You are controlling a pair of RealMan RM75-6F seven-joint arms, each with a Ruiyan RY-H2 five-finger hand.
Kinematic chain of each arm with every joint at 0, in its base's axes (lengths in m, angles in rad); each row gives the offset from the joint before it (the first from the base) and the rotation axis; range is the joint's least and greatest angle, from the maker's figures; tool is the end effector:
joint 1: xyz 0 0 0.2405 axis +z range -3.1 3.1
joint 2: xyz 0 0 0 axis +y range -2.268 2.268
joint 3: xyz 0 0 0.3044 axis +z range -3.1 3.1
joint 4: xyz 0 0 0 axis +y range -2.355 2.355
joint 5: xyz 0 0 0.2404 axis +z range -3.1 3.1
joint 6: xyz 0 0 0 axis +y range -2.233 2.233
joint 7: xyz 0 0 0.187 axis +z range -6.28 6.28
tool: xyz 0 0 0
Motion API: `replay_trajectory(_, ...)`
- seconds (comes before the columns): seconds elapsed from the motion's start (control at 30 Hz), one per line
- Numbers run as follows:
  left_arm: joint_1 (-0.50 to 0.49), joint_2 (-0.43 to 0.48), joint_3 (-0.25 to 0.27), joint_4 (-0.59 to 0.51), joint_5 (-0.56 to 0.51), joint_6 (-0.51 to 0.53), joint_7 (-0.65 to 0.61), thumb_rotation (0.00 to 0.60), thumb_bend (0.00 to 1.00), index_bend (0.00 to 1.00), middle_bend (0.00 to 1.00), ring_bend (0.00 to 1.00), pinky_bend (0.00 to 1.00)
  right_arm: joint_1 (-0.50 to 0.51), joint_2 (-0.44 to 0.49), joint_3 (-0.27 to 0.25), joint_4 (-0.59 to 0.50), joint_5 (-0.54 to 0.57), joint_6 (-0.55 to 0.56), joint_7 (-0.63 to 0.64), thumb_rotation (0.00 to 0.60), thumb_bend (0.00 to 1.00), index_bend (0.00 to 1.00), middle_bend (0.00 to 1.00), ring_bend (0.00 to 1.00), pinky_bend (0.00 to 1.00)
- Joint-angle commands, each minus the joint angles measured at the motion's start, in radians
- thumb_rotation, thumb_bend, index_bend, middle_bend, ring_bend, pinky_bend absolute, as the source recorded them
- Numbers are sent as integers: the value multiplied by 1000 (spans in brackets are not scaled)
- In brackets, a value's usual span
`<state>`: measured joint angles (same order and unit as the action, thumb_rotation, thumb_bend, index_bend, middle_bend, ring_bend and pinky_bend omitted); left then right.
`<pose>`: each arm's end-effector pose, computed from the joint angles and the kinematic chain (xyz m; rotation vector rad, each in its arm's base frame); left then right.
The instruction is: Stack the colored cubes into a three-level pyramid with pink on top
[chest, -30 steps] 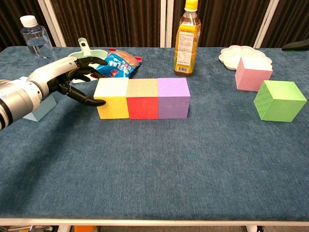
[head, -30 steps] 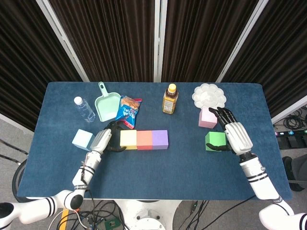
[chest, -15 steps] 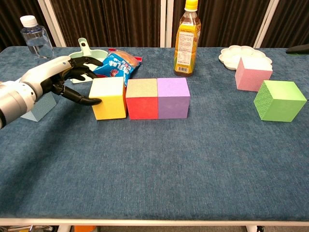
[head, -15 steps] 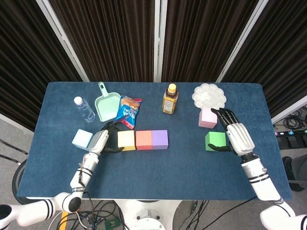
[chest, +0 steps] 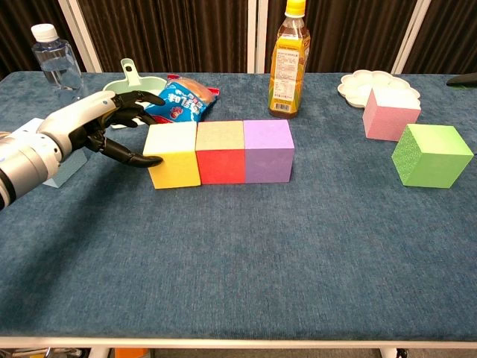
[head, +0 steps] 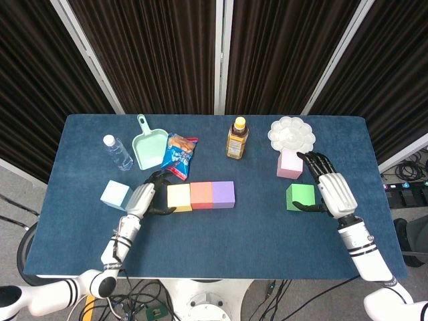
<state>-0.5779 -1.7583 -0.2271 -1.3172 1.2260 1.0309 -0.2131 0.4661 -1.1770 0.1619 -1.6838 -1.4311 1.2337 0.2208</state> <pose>-0.2022 0.3914 -0.1072 -1.4697 -1.5317 -1.3020 -0.2366 -0.3668 0.1034 1.5621 -1.0984 1.3204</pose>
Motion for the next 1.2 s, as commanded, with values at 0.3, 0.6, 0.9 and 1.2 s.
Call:
replay_trajectory(0.3,-4,-13,-3,28,1,7,10,600,198,157,394,41,136,-2,-2,2,6,-3,-6,-2,600,30,0,101,0,0)
replay_trajectory(0.6,-10,-8,-5,18,1,-3,9,600,197,157,394,41,136,-4,-2,3,6,-7,-8,-5,600,31,0,102,0,0)
replay_trajectory(0.9,-12,-11,-1,26,2,-11,1,600,198,157,394,41,136,-8,-4,2,9,-5,-11,-9,600,30,0,101,0,0)
replay_trajectory(1.2,-24,-11,-6,23,-3,-29,7,600,191,145,350,41,129,-11,-6,1,17,-3,-16,-5,600,30,0,98,0,0)
